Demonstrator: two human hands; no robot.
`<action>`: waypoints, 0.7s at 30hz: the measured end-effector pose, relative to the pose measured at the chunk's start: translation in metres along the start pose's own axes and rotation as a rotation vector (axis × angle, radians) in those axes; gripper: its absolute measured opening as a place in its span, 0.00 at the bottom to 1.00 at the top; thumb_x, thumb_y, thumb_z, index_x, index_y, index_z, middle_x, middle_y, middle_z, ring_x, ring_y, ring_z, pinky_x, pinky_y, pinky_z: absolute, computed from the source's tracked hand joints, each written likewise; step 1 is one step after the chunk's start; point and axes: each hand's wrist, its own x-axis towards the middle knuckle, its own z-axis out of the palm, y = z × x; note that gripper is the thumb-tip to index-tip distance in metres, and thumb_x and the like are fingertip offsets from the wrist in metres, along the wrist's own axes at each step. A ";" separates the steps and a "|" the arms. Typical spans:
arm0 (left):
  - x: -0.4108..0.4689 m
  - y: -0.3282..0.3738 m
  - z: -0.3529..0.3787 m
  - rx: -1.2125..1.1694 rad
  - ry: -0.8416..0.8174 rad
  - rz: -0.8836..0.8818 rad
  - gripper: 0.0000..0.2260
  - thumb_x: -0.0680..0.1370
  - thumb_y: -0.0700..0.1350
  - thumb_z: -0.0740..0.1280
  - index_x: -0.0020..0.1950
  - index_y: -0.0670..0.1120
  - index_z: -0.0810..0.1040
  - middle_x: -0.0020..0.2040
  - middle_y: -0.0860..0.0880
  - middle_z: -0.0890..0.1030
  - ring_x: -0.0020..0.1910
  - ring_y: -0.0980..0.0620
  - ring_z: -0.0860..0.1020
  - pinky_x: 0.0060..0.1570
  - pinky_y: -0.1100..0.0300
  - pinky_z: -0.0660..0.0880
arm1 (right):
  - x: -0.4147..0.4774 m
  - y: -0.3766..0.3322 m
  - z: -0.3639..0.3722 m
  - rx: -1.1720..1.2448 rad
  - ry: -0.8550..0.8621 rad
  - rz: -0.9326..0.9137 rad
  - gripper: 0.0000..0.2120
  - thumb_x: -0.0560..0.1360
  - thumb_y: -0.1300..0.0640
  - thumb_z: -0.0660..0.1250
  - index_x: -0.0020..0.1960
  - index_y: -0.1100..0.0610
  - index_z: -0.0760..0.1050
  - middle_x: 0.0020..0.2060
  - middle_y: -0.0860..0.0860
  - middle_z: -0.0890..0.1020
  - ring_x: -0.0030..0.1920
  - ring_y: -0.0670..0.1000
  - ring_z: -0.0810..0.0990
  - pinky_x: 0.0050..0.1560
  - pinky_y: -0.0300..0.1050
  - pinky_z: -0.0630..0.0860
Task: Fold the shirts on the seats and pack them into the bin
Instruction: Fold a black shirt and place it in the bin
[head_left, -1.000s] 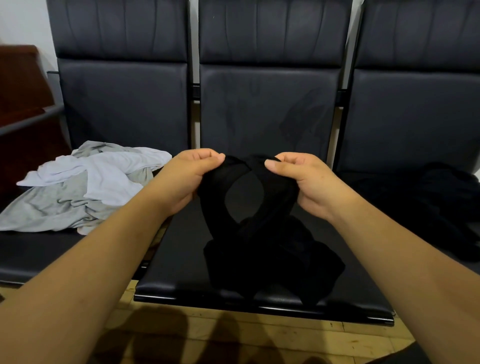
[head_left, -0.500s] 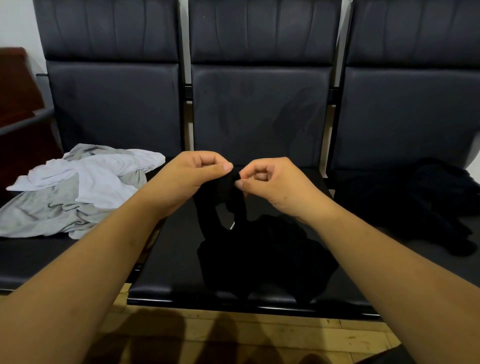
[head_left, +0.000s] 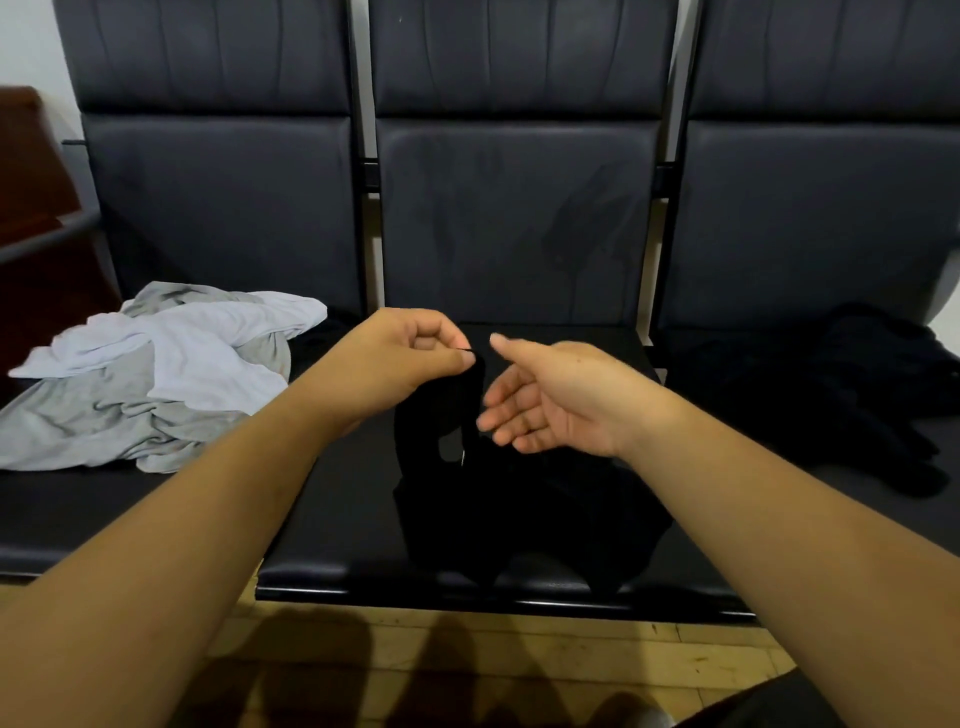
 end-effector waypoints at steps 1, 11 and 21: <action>0.000 0.002 0.003 0.038 -0.018 0.018 0.02 0.78 0.43 0.73 0.46 0.45 0.83 0.37 0.41 0.81 0.39 0.48 0.76 0.48 0.52 0.71 | 0.003 0.003 0.000 0.068 -0.022 0.057 0.28 0.81 0.38 0.60 0.50 0.64 0.79 0.40 0.58 0.86 0.37 0.53 0.84 0.38 0.44 0.79; 0.000 0.004 0.012 -0.082 -0.068 -0.048 0.11 0.83 0.45 0.64 0.51 0.41 0.82 0.46 0.44 0.87 0.46 0.46 0.86 0.50 0.57 0.79 | 0.017 0.005 -0.015 0.677 0.025 -0.031 0.01 0.79 0.60 0.67 0.50 0.57 0.77 0.40 0.52 0.81 0.43 0.52 0.82 0.50 0.48 0.79; 0.024 -0.071 0.055 0.102 -0.201 -0.368 0.45 0.58 0.79 0.68 0.70 0.59 0.70 0.61 0.53 0.79 0.59 0.52 0.80 0.64 0.52 0.75 | -0.018 -0.037 -0.068 0.759 -0.022 -0.415 0.03 0.79 0.58 0.67 0.50 0.58 0.76 0.42 0.52 0.84 0.43 0.51 0.85 0.59 0.51 0.80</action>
